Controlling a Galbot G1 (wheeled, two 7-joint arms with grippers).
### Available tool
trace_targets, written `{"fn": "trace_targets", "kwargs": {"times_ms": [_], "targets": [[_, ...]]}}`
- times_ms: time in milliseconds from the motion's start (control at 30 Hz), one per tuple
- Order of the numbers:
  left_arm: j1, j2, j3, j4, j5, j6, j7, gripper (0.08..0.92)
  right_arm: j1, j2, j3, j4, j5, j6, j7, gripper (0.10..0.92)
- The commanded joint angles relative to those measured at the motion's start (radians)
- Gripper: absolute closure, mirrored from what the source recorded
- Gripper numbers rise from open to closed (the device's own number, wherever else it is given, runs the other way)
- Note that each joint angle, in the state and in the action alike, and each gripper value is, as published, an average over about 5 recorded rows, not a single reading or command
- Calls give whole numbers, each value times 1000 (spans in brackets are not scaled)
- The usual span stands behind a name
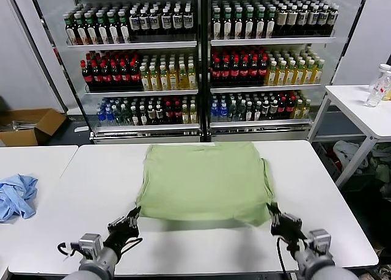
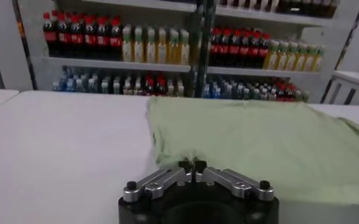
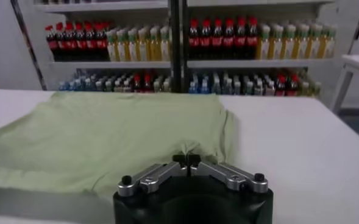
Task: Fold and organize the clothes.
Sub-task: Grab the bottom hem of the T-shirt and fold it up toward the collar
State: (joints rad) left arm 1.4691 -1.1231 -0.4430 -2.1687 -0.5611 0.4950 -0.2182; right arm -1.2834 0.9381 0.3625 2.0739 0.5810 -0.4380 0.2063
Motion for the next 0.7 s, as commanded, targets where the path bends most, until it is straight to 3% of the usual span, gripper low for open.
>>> {"fn": "trace_targets", "kwargs": {"times_ms": [33, 467, 700], "targets": [[-299, 44, 104, 232, -55, -10, -7, 916, 291, -23, -142, -186, -58, 13, -20, 920], [-406, 2, 161, 369, -21, -13, -42, 916, 406, 42, -235, -308, -217, -35, -46, 903], [-338, -24, 137, 299, 23, -16, -47, 861, 288, 52, -180, -227, -224, -51, -57, 724]]}}
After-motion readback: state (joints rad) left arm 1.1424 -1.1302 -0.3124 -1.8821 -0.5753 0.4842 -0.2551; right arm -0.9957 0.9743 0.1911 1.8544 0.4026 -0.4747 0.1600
